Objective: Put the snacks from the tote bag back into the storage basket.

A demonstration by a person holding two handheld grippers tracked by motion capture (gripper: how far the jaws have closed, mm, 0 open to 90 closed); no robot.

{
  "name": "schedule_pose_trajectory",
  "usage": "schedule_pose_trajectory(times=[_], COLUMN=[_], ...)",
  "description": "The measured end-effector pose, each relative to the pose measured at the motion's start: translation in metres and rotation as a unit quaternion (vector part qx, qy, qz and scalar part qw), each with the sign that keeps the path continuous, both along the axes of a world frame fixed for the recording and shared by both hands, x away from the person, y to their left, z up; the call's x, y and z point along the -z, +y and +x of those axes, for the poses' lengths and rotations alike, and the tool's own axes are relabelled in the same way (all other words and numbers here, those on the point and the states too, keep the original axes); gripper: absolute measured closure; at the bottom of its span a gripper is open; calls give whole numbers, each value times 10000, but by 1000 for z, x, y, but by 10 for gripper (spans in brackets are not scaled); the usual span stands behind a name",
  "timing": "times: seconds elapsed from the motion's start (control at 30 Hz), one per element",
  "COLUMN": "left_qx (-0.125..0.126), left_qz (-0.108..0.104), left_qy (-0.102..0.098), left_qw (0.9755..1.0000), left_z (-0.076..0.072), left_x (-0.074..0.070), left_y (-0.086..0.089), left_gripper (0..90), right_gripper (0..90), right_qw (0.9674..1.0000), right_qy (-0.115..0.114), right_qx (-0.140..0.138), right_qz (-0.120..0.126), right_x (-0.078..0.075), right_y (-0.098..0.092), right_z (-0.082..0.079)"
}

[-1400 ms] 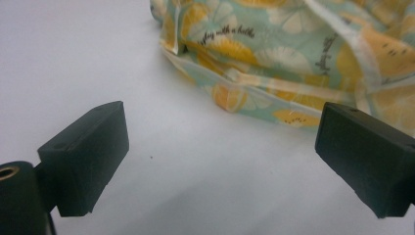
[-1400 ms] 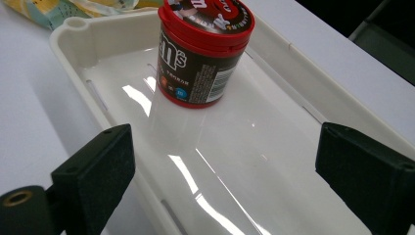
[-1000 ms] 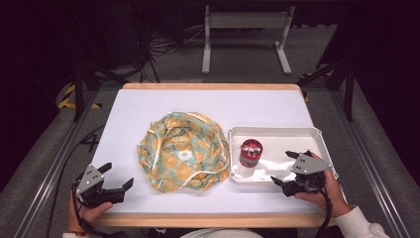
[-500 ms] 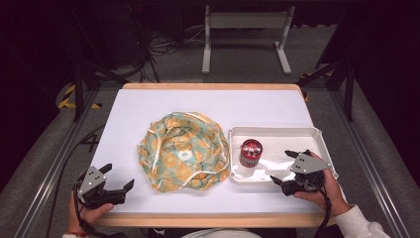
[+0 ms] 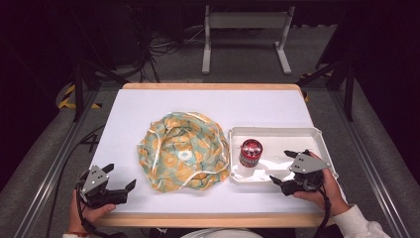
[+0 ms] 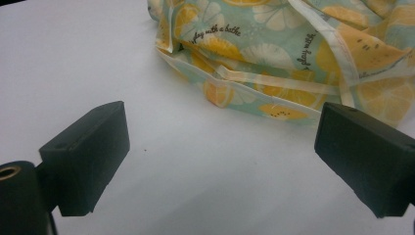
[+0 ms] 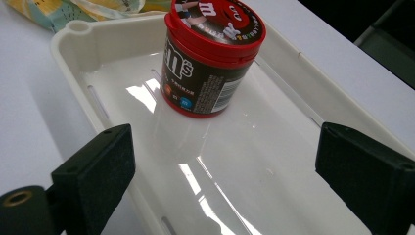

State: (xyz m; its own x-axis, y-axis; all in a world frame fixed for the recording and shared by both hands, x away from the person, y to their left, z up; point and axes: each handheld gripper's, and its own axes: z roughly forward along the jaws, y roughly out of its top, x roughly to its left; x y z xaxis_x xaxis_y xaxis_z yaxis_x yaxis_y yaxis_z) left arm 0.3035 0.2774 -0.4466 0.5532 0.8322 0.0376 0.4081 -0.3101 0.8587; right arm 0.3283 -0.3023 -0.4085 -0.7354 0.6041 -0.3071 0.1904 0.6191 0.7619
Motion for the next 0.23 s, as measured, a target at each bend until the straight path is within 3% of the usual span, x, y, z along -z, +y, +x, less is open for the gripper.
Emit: schedule_pose_trajectory(times=[0.23], left_qx=[36], left_qz=[71], left_qy=[73], left_qw=[9999], left_z=[4], left_x=[-3], left_y=[-4], left_gripper=[69], right_gripper=[83], right_qw=[10000], right_qy=[-8], right_qx=[-5], right_qz=[28], right_x=[0], right_y=[-1], right_z=[0])
